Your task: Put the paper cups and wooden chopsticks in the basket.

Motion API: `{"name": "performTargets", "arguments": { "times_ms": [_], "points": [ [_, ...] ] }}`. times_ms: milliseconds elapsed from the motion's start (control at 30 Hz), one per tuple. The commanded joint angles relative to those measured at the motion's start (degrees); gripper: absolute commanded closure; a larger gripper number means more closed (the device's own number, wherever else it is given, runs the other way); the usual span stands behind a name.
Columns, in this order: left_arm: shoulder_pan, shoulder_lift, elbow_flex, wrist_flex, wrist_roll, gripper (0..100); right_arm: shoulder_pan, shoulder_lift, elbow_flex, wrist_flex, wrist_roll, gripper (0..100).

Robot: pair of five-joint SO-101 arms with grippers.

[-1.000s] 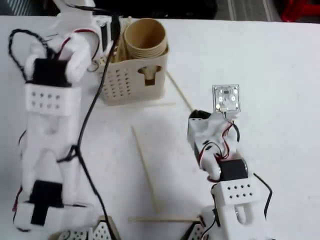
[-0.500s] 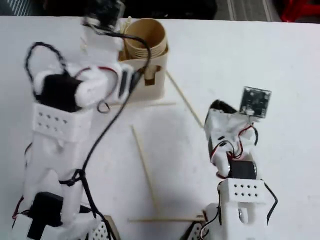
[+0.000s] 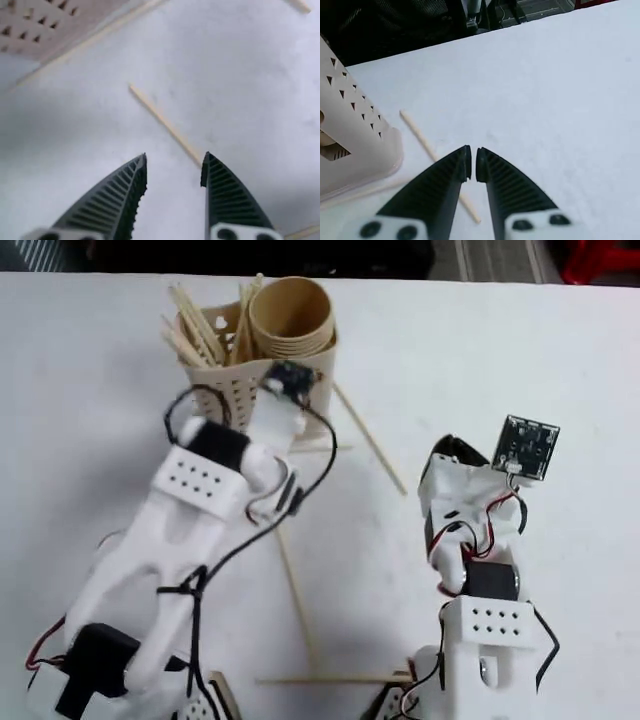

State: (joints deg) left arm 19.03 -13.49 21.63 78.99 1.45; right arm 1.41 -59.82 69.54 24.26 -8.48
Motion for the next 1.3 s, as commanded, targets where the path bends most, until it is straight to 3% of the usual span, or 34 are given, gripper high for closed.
{"name": "performTargets", "arguments": {
  "times_ms": [0,200,333,633,767,1100,1267],
  "points": [
    [0.22,-2.33,11.25,-11.34,0.53,82,1.54,-1.01,-0.70,-1.10,-0.44,96.4],
    [0.31,-2.33,21.54,-22.68,0.70,82,5.49,-1.10,-1.41,-2.07,-0.62,96.4],
    [0.66,-2.24,25.49,-28.04,4.48,81,6.64,-1.10,-1.49,-2.42,-0.62,96.4],
    [0.75,-1.98,26.64,-31.21,7.12,82,6.73,-1.27,-1.49,-2.42,-0.62,96.4],
    [0.75,4.00,24.88,-31.74,9.76,82,6.73,-1.27,-1.49,-2.42,-0.62,96.4],
    [0.57,24.04,5.71,-17.76,11.43,83,6.64,-1.36,-1.49,-2.33,-0.62,96.4],
    [0.22,30.02,-2.20,-12.57,11.16,99,6.55,-1.36,-1.49,-2.24,-0.62,96.4]
  ]
}}
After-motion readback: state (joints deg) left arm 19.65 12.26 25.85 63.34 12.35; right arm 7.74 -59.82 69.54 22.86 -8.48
